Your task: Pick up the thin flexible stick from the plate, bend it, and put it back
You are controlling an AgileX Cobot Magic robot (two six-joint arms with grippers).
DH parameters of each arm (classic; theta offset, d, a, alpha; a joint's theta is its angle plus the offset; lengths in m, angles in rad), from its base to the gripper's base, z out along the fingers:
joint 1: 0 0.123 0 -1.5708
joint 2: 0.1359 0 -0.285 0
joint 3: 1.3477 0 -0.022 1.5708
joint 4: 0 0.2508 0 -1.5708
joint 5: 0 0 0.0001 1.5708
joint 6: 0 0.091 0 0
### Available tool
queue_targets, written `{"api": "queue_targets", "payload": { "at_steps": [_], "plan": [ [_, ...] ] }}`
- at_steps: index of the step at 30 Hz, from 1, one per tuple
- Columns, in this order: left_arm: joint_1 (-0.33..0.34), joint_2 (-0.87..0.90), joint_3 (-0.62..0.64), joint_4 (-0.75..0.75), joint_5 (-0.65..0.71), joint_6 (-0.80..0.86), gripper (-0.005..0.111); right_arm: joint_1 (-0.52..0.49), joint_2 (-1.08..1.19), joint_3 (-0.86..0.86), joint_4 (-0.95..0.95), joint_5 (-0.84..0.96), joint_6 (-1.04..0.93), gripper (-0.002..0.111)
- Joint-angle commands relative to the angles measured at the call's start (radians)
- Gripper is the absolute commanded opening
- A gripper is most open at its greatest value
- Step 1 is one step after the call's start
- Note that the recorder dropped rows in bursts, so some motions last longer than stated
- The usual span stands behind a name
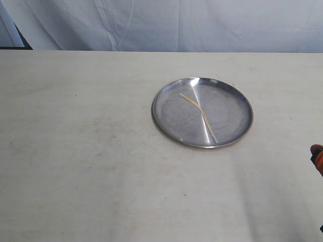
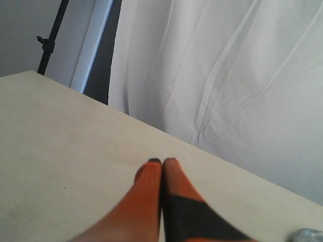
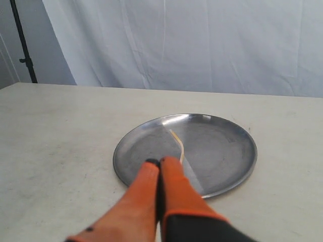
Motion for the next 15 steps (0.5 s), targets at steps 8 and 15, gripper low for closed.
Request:
{"api": "queue_targets", "payload": {
  "at_steps": [8, 15],
  "plan": [
    [0.002, -0.008, 0.004, 0.053, 0.009, 0.036, 0.000, -0.005, -0.008, 0.002, -0.003, -0.003, 0.003, 0.000],
    [0.002, -0.008, 0.004, 0.094, 0.121, 0.167, 0.000, -0.005, -0.008, 0.002, -0.003, -0.003, 0.003, 0.000]
  ]
}}
